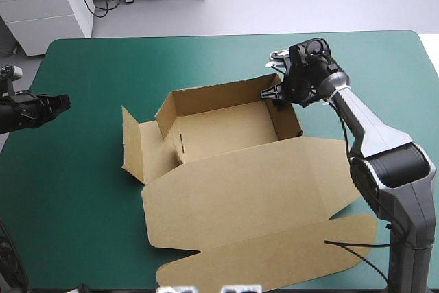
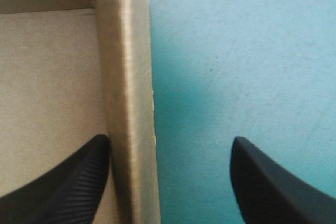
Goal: Fold the box
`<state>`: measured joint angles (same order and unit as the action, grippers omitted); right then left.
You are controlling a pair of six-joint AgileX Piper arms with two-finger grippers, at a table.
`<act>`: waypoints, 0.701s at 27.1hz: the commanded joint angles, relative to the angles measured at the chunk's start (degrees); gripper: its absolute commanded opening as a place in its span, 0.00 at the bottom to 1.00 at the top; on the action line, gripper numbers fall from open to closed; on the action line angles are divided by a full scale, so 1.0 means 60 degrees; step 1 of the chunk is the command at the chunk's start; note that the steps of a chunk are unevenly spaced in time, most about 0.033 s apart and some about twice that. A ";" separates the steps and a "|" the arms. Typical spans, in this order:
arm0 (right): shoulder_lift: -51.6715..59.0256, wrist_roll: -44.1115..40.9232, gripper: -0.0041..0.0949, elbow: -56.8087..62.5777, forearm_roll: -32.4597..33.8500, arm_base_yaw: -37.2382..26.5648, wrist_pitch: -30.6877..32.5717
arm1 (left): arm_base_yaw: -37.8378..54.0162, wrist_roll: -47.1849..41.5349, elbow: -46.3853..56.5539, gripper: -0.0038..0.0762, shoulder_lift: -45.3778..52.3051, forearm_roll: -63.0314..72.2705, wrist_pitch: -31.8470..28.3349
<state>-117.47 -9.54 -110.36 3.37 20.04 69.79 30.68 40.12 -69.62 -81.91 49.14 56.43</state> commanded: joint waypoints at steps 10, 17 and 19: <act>0.1992 0.0797 0.75 -0.0206 -0.1014 -0.0133 0.0307 | -0.0046 -0.0013 -0.0275 0.04 0.0283 0.0539 0.0071; 0.2814 0.1216 0.71 0.1106 -0.1077 -0.0133 0.0290 | -0.0046 -0.0013 -0.0275 0.04 0.0283 0.0539 0.0071; 0.2774 0.1273 0.71 0.1381 -0.1056 -0.0133 0.0239 | -0.0046 -0.0013 -0.0275 0.04 0.0283 0.0539 0.0071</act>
<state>-103.61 -3.18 -102.86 -3.28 19.43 71.19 30.68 40.12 -69.62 -81.91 49.14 57.47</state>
